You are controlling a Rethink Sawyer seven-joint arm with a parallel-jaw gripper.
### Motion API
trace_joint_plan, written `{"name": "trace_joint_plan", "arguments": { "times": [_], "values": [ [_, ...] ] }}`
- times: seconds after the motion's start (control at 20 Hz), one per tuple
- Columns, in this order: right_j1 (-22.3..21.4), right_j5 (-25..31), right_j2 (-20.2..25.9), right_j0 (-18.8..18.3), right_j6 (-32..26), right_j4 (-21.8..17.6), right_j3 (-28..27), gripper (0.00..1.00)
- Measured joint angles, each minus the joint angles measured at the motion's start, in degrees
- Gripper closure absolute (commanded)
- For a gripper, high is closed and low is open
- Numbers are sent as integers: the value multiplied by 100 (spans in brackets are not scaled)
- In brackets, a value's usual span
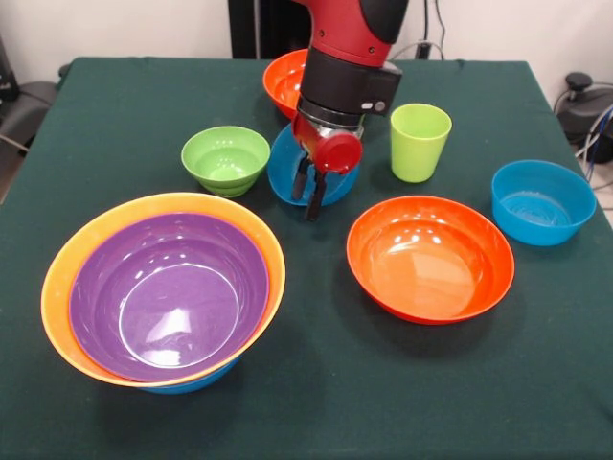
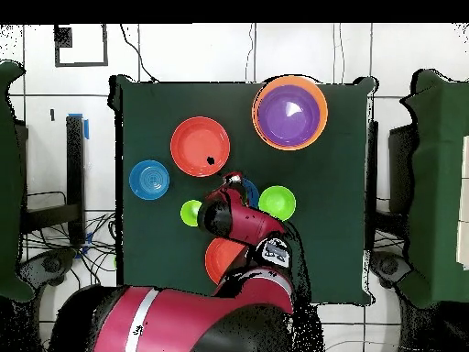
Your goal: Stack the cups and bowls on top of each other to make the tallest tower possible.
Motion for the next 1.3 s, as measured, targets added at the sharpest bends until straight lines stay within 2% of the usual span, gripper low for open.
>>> {"name": "trace_joint_plan", "arguments": {
  "times": [0.55, 1.05, 1.3],
  "values": [
    [-153, 60, 78, -21, 0, -17, 156, 0],
    [-393, 628, 75, 41, 0, -17, 229, 0],
    [-374, 690, 75, 115, 0, -17, 229, 0]
  ]
}}
